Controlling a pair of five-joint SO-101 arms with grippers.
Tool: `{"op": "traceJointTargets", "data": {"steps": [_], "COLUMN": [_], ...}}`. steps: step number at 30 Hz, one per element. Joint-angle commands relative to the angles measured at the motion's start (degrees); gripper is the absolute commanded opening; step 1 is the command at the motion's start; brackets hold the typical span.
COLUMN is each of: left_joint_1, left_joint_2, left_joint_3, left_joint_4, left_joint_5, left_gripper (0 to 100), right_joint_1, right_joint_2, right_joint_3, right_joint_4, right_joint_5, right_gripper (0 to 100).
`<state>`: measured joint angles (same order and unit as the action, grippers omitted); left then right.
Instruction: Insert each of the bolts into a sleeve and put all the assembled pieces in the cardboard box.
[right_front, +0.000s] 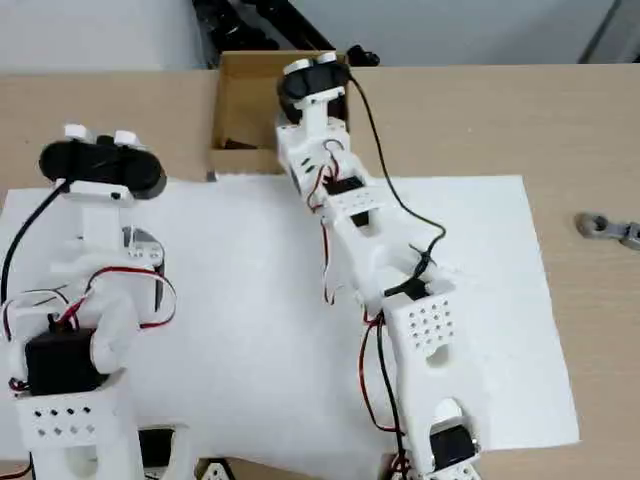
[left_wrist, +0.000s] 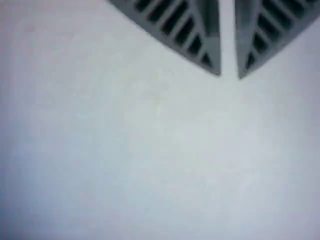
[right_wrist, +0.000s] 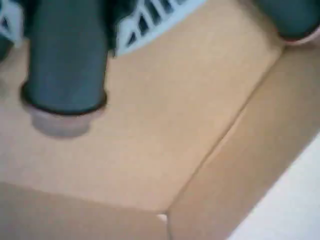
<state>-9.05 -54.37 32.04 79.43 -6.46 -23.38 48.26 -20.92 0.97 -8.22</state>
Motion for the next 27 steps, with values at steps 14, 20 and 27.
{"op": "traceJointTargets", "data": {"steps": [14,20,27], "left_joint_1": [-0.4,-0.4,-0.4], "left_joint_2": [-0.5,-0.5,-0.5], "left_joint_3": [-0.4,-0.4,-0.3], "left_joint_4": [0.2,0.2,0.2], "left_joint_5": [-0.2,-0.2,-0.2], "left_gripper": [1,1,1], "right_joint_1": [0.3,-0.4,-0.6], "right_joint_2": [-3.5,-12.8,-23.9], "right_joint_3": [-3.1,-3.1,-3.0], "right_joint_4": [6.6,15.2,30.9], "right_joint_5": [0.2,0.0,-0.1], "right_gripper": [23.5,23.5,7.9]}}
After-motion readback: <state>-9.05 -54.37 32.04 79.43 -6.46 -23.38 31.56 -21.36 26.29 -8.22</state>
